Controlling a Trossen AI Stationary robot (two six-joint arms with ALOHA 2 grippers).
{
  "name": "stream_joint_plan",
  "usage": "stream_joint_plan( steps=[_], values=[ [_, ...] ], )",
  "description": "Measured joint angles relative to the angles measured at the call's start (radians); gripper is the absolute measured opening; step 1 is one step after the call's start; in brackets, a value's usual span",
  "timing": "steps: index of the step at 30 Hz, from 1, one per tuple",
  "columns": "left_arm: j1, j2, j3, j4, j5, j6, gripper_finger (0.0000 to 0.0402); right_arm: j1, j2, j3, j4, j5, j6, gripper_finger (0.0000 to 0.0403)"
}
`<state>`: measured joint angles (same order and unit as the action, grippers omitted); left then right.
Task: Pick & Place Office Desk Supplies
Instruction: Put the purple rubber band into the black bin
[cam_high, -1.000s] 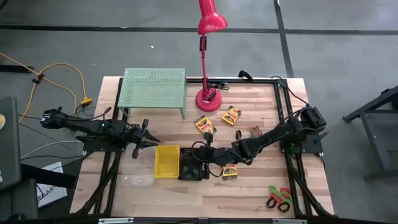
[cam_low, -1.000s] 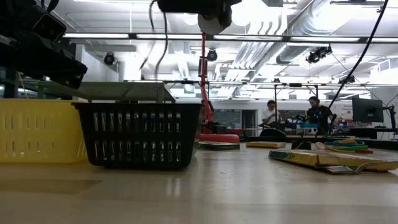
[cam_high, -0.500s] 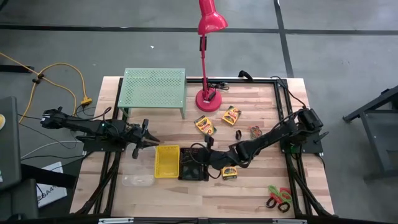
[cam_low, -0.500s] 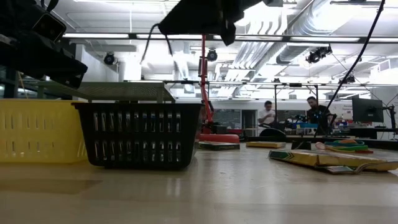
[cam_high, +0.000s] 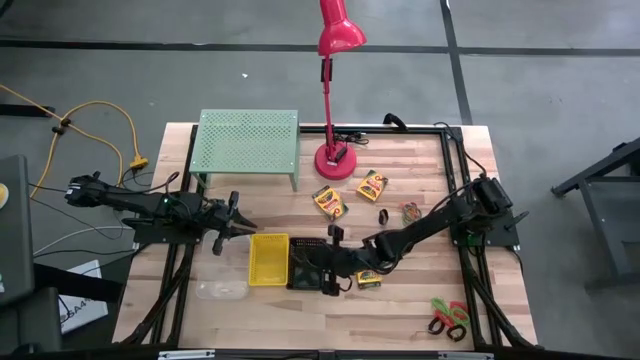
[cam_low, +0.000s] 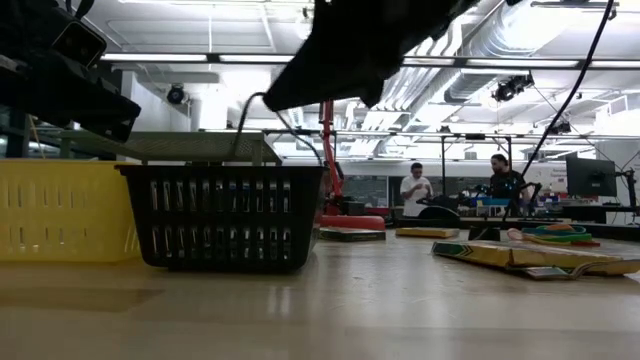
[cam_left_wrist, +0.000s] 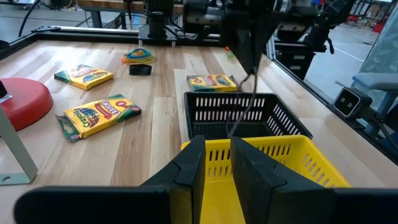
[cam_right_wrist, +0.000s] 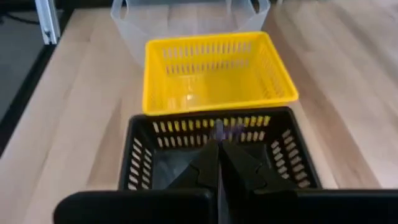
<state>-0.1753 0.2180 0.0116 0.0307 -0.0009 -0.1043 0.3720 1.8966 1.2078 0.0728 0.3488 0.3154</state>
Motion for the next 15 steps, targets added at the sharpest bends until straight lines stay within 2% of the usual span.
stream_joint_plan(
  steps=[6,15],
  values=[
    [0.000,0.000,0.000,0.000,0.000,0.000,0.0071,-0.006,0.014,0.000,0.001,-0.057,0.016,0.0004],
    [0.000,0.000,0.000,0.000,0.000,0.000,0.0071,-0.006,0.018,-0.001,-0.005,-0.065,0.029,0.0004]
  ],
)
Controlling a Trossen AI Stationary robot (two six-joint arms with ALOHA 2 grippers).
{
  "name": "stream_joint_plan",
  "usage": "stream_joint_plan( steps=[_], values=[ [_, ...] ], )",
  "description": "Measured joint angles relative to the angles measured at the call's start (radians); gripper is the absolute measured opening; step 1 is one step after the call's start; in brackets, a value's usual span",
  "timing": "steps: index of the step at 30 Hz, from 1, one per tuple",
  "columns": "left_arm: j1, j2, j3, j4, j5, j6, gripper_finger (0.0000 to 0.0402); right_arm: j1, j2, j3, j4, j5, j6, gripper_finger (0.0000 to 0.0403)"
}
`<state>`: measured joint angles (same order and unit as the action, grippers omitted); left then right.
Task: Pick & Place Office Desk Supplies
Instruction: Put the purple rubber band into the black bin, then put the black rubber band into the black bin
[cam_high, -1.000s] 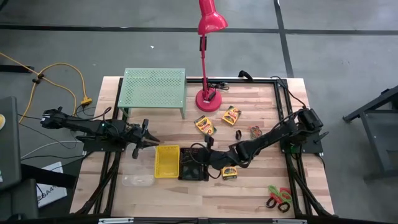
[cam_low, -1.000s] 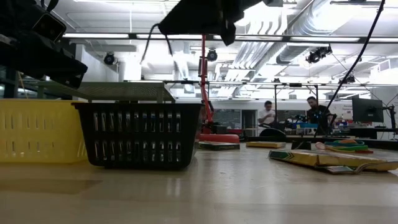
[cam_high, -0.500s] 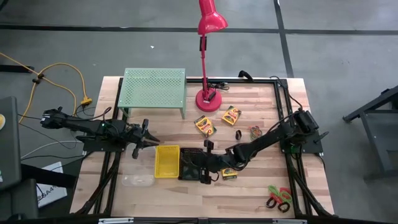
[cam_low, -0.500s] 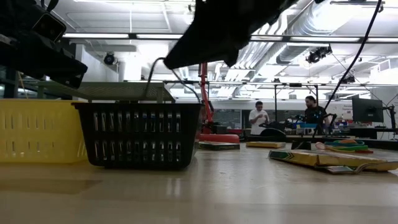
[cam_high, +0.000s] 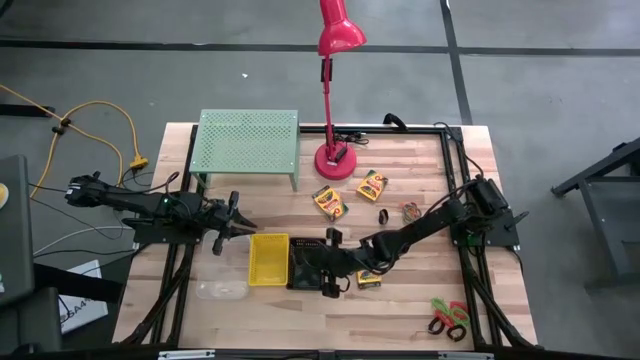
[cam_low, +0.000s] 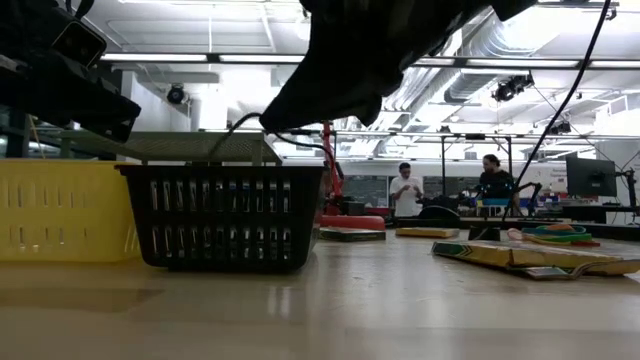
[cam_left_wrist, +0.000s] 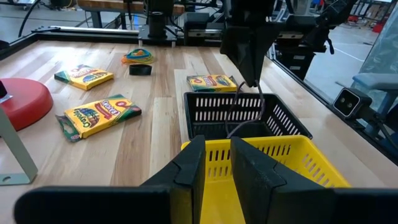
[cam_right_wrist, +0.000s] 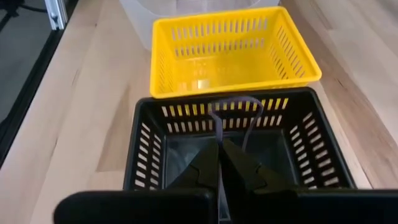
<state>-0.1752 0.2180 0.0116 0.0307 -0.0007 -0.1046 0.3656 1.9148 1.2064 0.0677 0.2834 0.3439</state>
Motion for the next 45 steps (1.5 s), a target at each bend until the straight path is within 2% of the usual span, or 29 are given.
stream_joint_plan(
  steps=[15,29,39,45],
  values=[
    [0.000,0.000,0.000,0.000,0.000,0.000,0.0071,-0.002,0.000,0.000,0.036,0.005,-0.026,0.0005],
    [0.000,0.000,0.000,0.000,0.000,0.000,0.0071,-0.002,0.000,0.000,0.072,0.036,-0.027,0.0104],
    [0.000,0.000,0.000,0.000,0.000,0.000,0.0071,-0.008,-0.001,0.000,0.064,0.035,0.009,0.0113],
    [0.000,0.000,0.000,0.000,0.000,0.000,0.0071,-0.063,-0.035,0.000,-0.093,0.027,0.134,0.0111]
  ],
)
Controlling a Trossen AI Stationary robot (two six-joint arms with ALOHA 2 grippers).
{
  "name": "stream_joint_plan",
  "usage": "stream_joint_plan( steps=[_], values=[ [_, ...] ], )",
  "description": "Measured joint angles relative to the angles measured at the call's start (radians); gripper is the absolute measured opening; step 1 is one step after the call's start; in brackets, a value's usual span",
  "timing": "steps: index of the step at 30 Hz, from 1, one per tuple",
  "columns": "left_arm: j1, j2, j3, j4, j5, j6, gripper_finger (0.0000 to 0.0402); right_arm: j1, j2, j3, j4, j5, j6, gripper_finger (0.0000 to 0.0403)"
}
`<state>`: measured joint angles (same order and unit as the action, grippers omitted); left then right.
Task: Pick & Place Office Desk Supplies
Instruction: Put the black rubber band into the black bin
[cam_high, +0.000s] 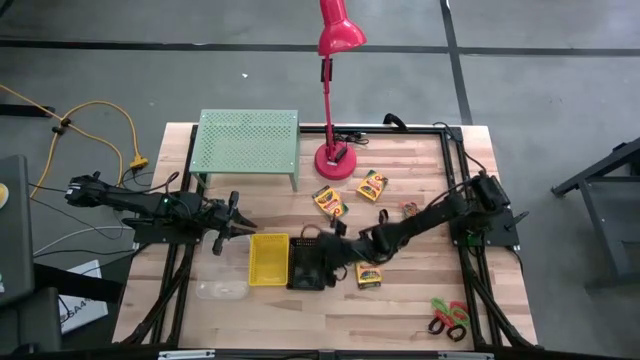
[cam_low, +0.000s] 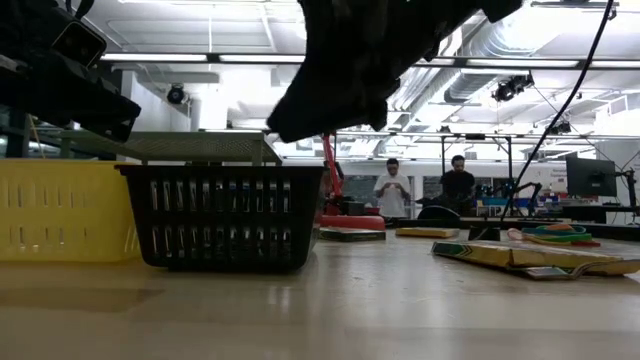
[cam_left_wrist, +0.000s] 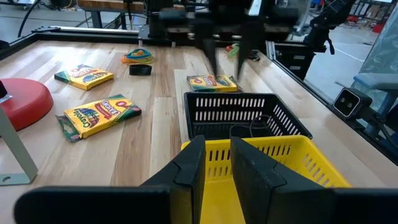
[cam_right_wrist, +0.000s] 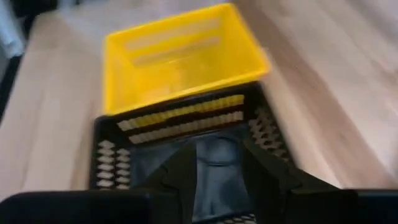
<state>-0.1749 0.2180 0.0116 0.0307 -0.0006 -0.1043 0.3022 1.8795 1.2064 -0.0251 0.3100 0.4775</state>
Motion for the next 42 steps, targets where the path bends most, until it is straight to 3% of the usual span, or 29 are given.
stream_joint_plan(
  steps=[13,25,32,42],
  values=[
    [0.000,0.000,0.000,0.003,0.000,0.000,0.0071,-0.142,-0.127,-0.003,-0.505,-0.004,0.154,0.0110],
    [0.000,0.000,0.000,0.013,0.000,0.000,0.0071,-0.210,-0.231,-0.001,-0.868,0.007,0.310,0.0109],
    [0.000,0.000,0.000,0.020,0.000,0.000,0.0071,-0.248,-0.234,-0.032,-0.943,-0.031,0.426,0.0109],
    [0.000,0.000,0.000,0.023,0.000,0.000,0.0071,-0.265,-0.232,-0.185,-0.855,-0.075,0.538,0.0109]
  ],
)
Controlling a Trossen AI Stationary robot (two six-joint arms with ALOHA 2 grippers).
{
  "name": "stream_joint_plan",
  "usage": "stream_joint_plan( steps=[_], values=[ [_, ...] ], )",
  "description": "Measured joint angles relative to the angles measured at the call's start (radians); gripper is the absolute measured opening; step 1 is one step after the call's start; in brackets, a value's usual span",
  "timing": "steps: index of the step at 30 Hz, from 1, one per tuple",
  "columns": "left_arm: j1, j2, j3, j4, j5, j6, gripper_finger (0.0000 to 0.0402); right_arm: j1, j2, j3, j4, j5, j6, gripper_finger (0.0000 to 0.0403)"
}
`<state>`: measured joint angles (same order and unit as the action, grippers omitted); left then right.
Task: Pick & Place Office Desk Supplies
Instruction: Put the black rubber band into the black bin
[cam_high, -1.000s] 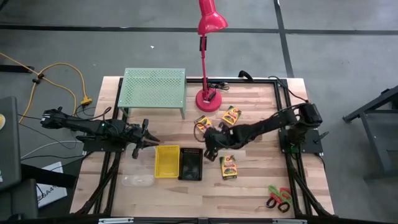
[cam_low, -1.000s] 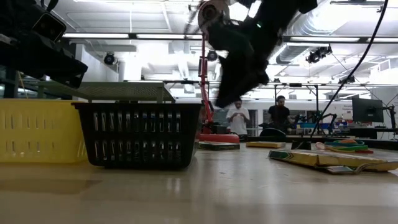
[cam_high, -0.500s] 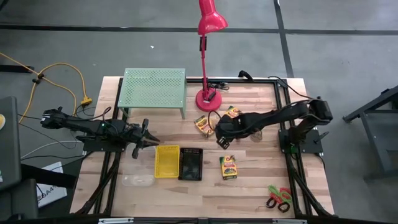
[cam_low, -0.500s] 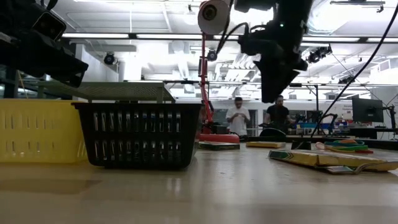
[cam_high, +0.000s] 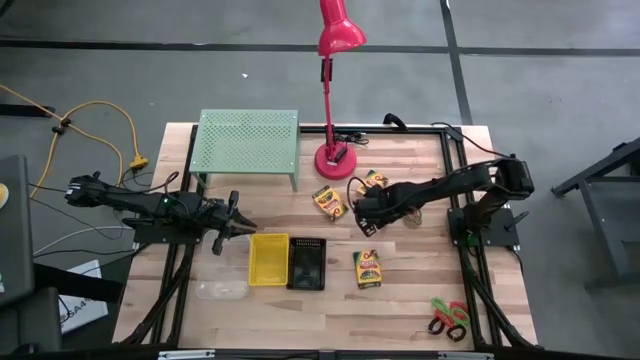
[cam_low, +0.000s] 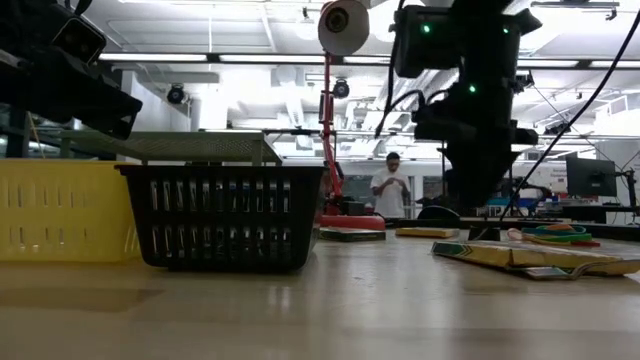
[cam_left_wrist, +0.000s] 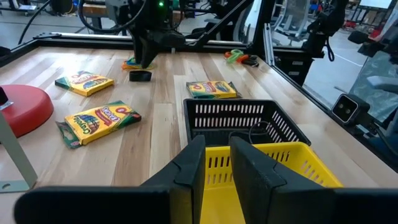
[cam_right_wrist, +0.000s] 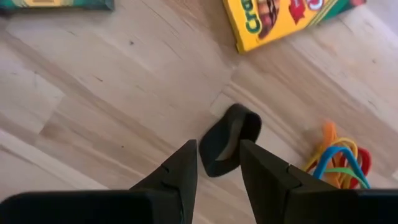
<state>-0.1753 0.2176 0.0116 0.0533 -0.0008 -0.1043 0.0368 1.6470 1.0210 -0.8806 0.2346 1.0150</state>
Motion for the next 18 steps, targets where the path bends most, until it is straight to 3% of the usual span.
stream_joint_plan(
  steps=[18],
  values=[
    [0.000,0.000,0.000,0.000,0.000,0.000,0.0071,0.055,0.000,-0.074,0.097,-0.002,0.043,0.0109]
  ],
)
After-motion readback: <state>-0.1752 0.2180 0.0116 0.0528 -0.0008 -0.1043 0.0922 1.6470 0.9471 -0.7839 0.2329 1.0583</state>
